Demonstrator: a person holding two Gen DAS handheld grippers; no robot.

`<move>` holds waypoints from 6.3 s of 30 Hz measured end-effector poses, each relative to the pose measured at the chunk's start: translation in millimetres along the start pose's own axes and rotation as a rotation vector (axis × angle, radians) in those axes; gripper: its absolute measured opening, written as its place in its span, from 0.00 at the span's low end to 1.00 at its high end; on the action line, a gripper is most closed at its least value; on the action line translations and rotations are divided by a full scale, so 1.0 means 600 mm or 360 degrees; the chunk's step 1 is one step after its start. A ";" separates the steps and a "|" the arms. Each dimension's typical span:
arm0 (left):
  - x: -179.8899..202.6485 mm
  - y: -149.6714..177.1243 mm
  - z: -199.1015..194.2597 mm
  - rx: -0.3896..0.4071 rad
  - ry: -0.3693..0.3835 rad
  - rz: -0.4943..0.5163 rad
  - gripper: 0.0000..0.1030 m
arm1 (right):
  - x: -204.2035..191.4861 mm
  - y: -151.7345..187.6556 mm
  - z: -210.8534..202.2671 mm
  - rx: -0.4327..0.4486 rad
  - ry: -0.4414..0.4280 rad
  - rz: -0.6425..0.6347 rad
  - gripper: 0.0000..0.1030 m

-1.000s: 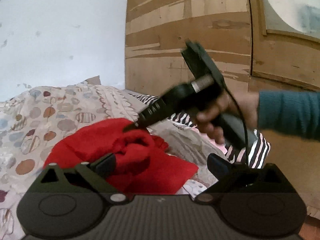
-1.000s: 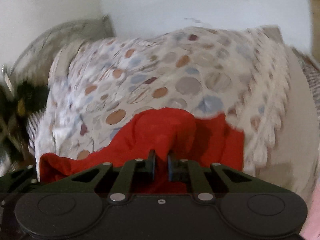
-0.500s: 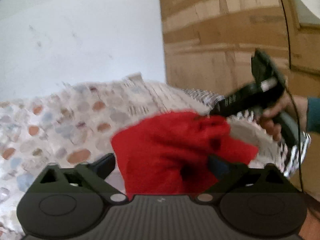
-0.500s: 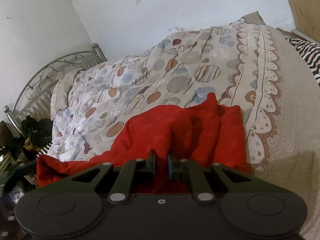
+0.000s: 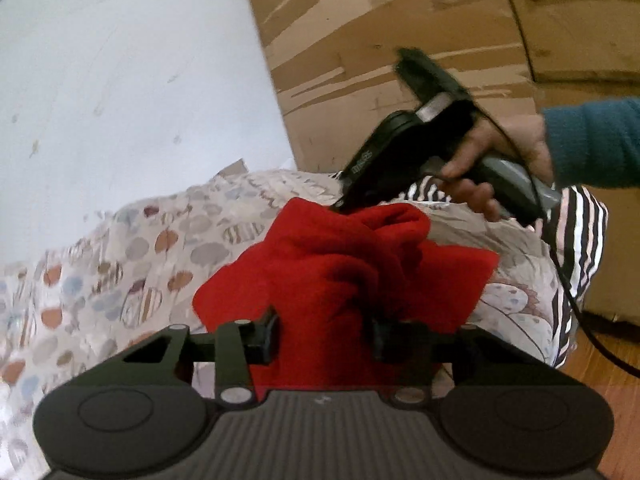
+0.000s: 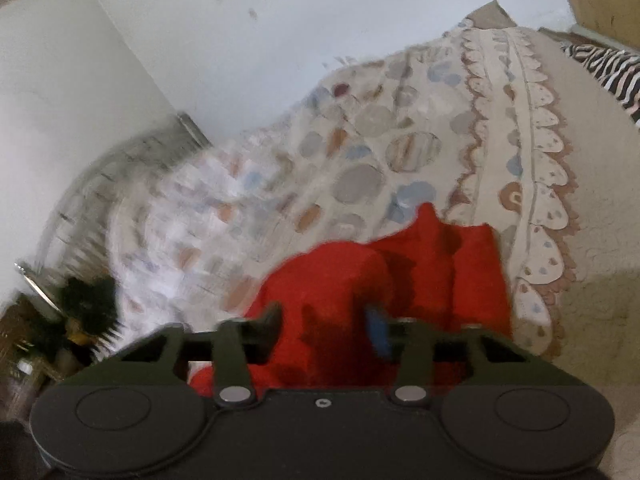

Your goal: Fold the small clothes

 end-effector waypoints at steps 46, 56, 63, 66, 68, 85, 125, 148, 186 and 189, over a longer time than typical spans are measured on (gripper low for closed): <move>-0.155 0.025 0.057 -0.0243 0.0088 -0.1345 0.99 | -0.086 0.207 -0.200 0.0533 0.0557 -0.0598 0.87; -0.158 0.026 0.072 -0.0307 0.0175 -0.1400 0.98 | -0.177 0.246 -0.132 0.0390 0.0470 -0.1014 0.91; -0.163 0.018 0.080 -0.0335 0.0213 -0.1394 0.97 | -0.186 0.226 -0.080 0.0407 0.0808 -0.1050 0.92; -0.159 0.014 0.080 -0.0328 0.0212 -0.1351 0.97 | -0.190 0.214 -0.097 0.0546 0.1053 -0.1204 0.91; -0.153 0.011 0.083 -0.0331 0.0226 -0.1330 0.97 | -0.180 0.204 -0.113 0.0578 0.1106 -0.1206 0.92; -0.078 0.031 0.082 -0.0291 0.0143 -0.1113 0.98 | -0.077 0.285 -0.218 0.0457 0.1224 -0.0895 0.95; 0.017 -0.016 0.093 -0.0223 -0.0049 -0.0546 0.99 | 0.062 0.134 -0.084 0.0697 0.0327 0.0112 0.93; 0.013 -0.012 0.097 -0.0224 -0.0061 -0.0596 1.00 | 0.109 0.126 -0.006 0.0481 0.0179 0.0213 0.75; -0.163 0.023 0.154 -0.0514 0.0589 -0.1439 0.64 | 0.039 0.092 -0.049 0.0506 0.0060 0.0173 0.34; -0.173 0.000 0.130 -0.0470 0.0576 -0.1331 0.59 | -0.003 0.071 -0.058 0.0538 0.0061 0.0069 0.33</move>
Point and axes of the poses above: each gripper's, at about its wrist camera, not at the fingertips, and z roughly the way its jaws point, x to its right, y to its underside, the point moved 2 cm from there along z, roughly the way its jaws point, and after that the axes turned 4 degrees about -z, right-handed, at the moved point
